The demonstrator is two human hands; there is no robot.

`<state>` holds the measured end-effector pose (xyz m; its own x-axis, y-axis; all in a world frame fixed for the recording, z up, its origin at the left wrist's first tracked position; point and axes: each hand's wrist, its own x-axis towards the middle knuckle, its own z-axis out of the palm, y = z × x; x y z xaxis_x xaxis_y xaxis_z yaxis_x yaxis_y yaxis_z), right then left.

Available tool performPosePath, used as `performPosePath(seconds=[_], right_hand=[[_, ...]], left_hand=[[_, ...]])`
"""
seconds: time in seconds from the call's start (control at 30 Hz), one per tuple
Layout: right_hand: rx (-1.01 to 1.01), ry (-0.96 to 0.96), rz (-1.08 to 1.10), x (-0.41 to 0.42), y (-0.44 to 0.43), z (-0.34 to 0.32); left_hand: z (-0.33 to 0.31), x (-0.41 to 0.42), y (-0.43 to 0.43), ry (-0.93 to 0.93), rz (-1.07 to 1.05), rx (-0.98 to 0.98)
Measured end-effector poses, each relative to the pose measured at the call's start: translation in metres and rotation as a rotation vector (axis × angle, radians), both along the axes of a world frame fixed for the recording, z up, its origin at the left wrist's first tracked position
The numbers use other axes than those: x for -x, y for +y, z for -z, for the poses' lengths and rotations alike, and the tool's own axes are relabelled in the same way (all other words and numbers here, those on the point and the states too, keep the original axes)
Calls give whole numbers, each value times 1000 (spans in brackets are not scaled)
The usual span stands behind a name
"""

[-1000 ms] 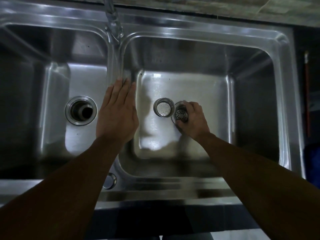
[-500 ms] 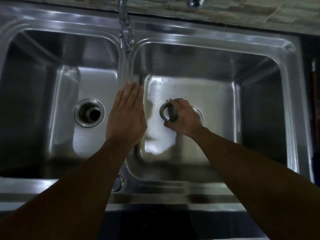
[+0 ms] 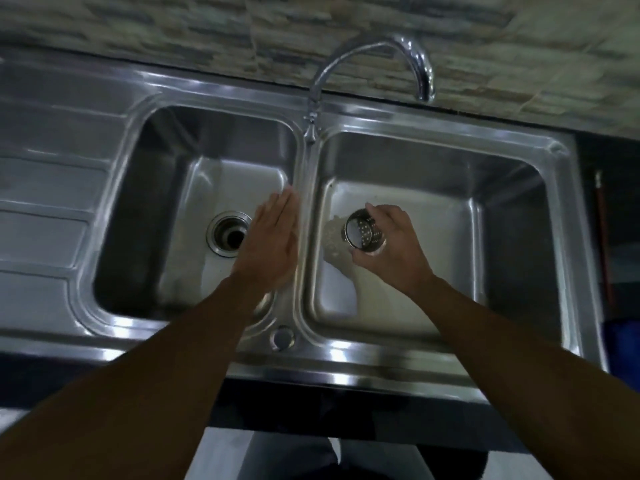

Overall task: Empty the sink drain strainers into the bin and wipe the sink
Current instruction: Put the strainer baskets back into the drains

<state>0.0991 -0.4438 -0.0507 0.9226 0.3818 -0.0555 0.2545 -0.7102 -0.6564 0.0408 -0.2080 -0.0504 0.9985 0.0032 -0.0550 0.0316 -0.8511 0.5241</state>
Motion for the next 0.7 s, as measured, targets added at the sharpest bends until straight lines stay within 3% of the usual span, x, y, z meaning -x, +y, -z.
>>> performPosePath(seconds=[0.17, 0.4, 0.53, 0.7], right_hand=[[-93, -173, 15, -6, 61, -30], [-155, -127, -194, -18, 158, -38], [-47, 31, -284, -11, 200, -10], [139, 98, -355, -10, 230, 38]], left_hand=[[-22, 28, 89, 40, -117, -165], [-20, 66, 195, 84, -321, -260], [-1, 83, 218, 113, -277, -260], [14, 87, 230, 95, -219, -340]])
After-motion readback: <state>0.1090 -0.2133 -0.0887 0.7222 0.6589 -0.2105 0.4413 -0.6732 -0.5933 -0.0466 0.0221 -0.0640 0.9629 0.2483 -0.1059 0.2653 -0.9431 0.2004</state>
